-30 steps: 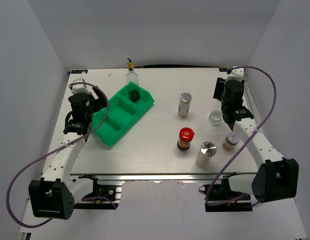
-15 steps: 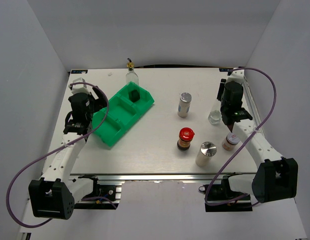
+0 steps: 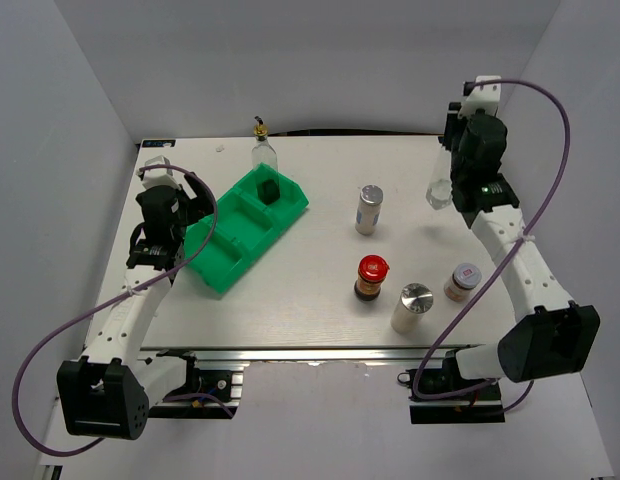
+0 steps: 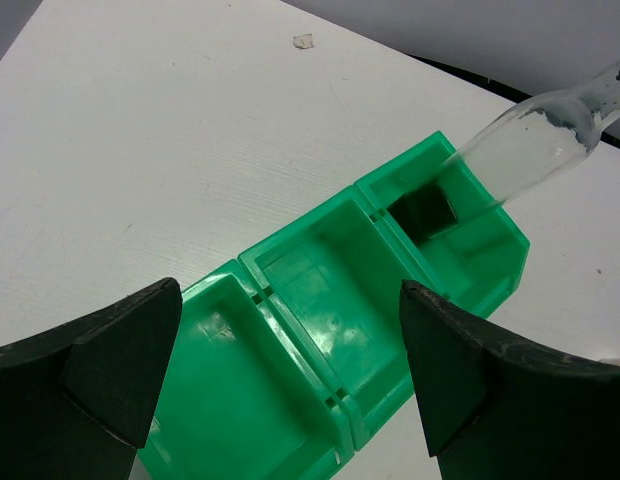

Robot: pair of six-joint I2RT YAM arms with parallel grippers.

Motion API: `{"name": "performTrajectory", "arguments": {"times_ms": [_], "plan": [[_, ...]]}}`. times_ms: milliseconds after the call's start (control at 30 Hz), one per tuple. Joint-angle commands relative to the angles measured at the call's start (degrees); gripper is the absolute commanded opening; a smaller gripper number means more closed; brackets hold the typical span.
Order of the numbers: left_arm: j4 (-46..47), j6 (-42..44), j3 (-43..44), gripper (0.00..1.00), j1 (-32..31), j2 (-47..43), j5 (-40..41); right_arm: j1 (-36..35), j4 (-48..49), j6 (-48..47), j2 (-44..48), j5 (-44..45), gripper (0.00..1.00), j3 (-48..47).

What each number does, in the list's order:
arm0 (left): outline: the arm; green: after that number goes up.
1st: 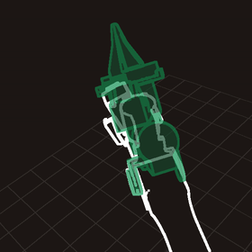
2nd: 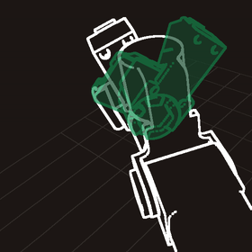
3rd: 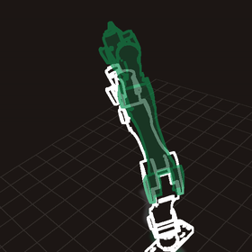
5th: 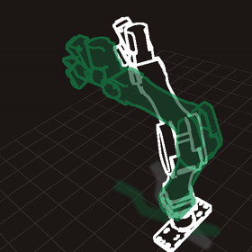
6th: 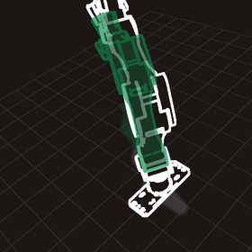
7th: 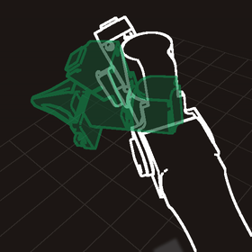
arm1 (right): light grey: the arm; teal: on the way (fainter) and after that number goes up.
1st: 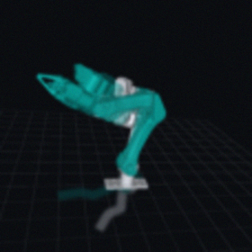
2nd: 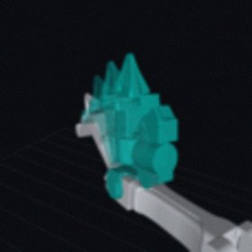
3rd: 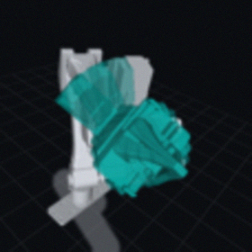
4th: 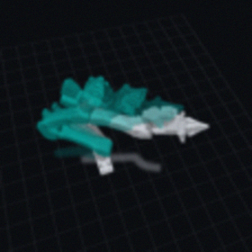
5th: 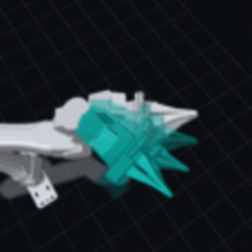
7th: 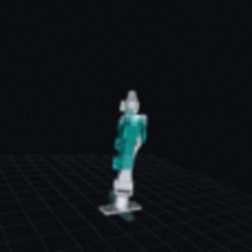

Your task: Organize the condiment bottles

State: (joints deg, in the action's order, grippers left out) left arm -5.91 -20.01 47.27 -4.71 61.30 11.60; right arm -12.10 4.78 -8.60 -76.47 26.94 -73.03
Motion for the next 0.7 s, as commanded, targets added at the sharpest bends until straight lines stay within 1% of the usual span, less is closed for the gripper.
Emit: {"name": "performTrajectory", "arguments": {"times_ms": [0,167,200,433,567,667], "plan": [[0.2,-0.1,-0.3,0.98,0.1,-1.6,0.7,-0.9,7.7,-2.5,-1.8,-1.7,0.00,-9.5],[0.0,0.0,-0.1,0.98,0.1,-1.4,1.1,-3.1,5.5,-1.6,-9.3,-6.0,0.00,-19.3],[0.0,0.0,-0.1,0.98,0.1,-1.4,1.1,-4.4,5.4,-1.9,-11.5,-6.4,0.00,-22.3],[0.0,0.0,-0.2,0.98,0.1,-1.4,1.1,-11.7,3.6,-4.7,-21.2,-8.2,0.00,-34.8],[0.0,0.1,-0.2,0.98,0.1,-1.1,1.4,-17.6,4.1,-7.3,-25.0,-6.8,0.00,-36.8],[0.2,0.1,-0.2,0.98,0.1,-0.8,1.7,-20.5,4.4,-7.9,-27.7,-6.6,0.00,-37.5]]}}
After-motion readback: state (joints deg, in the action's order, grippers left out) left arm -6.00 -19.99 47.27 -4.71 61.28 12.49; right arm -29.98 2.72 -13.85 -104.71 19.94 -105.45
